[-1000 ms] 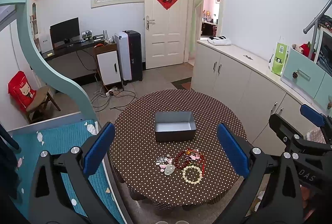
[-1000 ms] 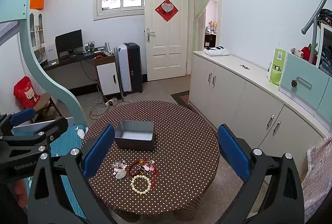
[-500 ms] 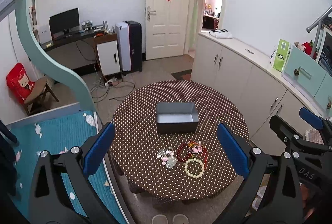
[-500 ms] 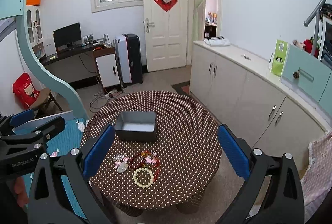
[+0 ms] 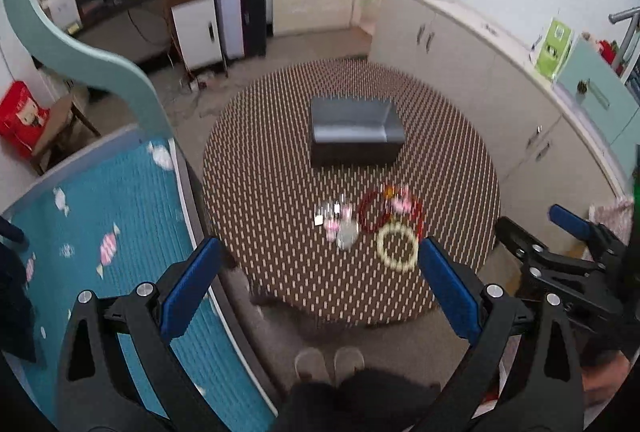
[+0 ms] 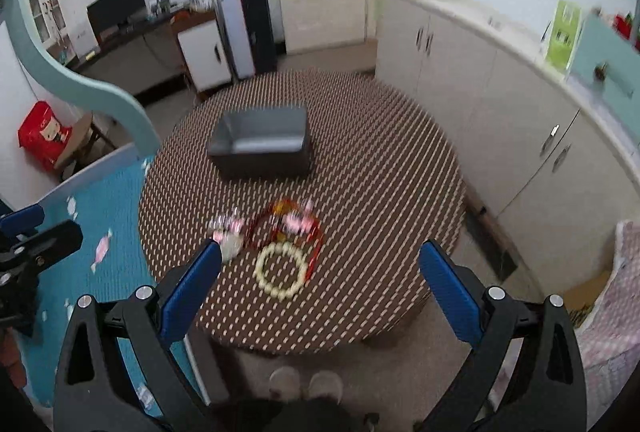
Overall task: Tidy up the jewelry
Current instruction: 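Lower the right tool and grasp the white bead bracelet, then grasp the dark red bead bracelet with the left tool while the right lifts the white bracelet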
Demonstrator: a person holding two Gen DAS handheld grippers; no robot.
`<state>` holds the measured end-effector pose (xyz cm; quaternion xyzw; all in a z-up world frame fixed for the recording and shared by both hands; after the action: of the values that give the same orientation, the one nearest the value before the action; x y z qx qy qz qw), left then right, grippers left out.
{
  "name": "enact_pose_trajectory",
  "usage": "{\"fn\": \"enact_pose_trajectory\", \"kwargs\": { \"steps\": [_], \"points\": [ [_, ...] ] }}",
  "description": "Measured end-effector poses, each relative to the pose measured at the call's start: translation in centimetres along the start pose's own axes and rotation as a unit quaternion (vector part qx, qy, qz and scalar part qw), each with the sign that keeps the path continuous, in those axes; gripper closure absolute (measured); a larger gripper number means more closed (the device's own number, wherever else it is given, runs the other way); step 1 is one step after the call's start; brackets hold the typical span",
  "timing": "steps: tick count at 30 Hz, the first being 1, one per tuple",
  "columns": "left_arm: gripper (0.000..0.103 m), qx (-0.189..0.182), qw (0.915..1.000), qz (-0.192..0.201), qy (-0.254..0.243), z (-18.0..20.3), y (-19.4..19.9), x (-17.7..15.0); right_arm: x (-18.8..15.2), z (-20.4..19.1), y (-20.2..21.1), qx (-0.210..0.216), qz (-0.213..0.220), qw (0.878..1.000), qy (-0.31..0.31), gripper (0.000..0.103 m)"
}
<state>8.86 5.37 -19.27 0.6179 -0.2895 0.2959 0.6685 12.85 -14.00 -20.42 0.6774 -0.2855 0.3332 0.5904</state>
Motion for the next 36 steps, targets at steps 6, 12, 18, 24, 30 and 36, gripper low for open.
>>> {"fn": "enact_pose_trajectory", "kwargs": {
  "steps": [6, 12, 18, 24, 30, 36],
  "points": [
    [0.005, -0.011, 0.9976, -0.063, 0.027, -1.6, -1.8, -3.6, -2.6, -1.7, -2.4, 0.076, -0.041, 0.995, -0.042, 0.016],
    [0.005, 0.0, 0.9936, -0.108, 0.034, -2.1, -3.7, -5.1, -4.0, -2.2, -6.1, 0.112, -0.099, 0.988, -0.047, 0.052],
    [0.005, 0.031, 0.9891, -0.141, 0.029, -2.7, -6.8, -5.6, -4.6, -3.1, -9.3, 0.143, -0.133, 0.981, 0.015, 0.07],
    [0.006, 0.043, 0.9847, -0.164, 0.037, -2.0, -9.9, -5.4, -7.0, -3.0, -12.2, 0.143, -0.16, 0.97, 0.113, 0.087],
    [0.006, 0.036, 0.9831, -0.177, 0.032, -0.1, -12.8, -5.3, -8.5, -2.6, -12.8, 0.155, -0.157, 0.959, 0.179, 0.094],
    [0.03, 0.013, 0.9802, -0.196, 0.028, 1.5, -15.3, -5.4, -8.3, -1.7, -12.9, 0.179, -0.17, 0.958, 0.145, 0.095]
  ]
}}
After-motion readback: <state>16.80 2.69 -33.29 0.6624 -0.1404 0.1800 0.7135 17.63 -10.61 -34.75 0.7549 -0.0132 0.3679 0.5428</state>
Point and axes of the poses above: each gripper's, at about its wrist camera, not at the fingertips, and y roughly against the way its jaws point, z to its right, x to its top, the point moved 10 cm from there along -y, roughly the way its jaws point, and after that the axes turned 15 degrees about z, right-handed, at the moved point
